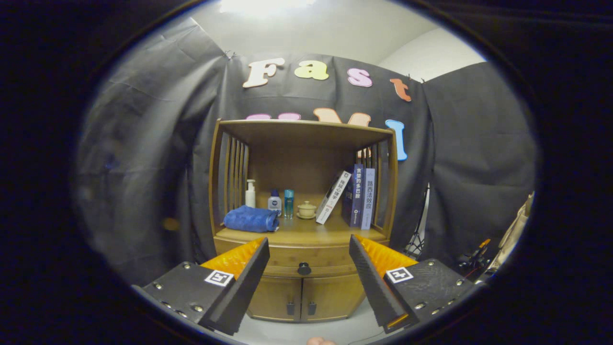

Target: Pull open the drawer, take out the items inside it, and place them on the countertop above the cabinet.

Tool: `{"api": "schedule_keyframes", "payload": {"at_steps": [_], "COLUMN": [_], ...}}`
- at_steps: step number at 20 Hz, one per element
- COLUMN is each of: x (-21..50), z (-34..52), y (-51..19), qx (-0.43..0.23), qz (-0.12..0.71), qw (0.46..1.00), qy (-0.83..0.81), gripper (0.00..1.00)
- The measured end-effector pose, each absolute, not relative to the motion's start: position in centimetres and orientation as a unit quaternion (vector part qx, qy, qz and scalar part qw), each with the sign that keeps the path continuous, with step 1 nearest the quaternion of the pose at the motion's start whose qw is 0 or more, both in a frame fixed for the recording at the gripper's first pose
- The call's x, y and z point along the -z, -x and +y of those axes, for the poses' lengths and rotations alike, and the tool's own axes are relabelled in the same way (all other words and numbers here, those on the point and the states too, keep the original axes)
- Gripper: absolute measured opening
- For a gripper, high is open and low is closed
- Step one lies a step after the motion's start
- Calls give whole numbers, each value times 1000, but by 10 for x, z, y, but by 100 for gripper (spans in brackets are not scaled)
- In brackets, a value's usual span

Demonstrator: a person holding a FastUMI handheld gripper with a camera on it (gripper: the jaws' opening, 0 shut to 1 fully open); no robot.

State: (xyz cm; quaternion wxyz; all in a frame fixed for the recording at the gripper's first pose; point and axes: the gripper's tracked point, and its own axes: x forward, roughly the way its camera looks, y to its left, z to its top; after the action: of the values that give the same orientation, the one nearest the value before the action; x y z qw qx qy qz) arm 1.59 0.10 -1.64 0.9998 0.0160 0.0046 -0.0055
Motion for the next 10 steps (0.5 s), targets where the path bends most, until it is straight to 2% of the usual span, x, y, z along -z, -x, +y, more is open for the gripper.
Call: {"api": "schedule_keyframes", "payload": {"at_steps": [10], "x": [94], "z": [13], "y": [-72], "qx": [-20], "qz": [32], "qw": [999], "qy": [-35], "gripper": [100]}}
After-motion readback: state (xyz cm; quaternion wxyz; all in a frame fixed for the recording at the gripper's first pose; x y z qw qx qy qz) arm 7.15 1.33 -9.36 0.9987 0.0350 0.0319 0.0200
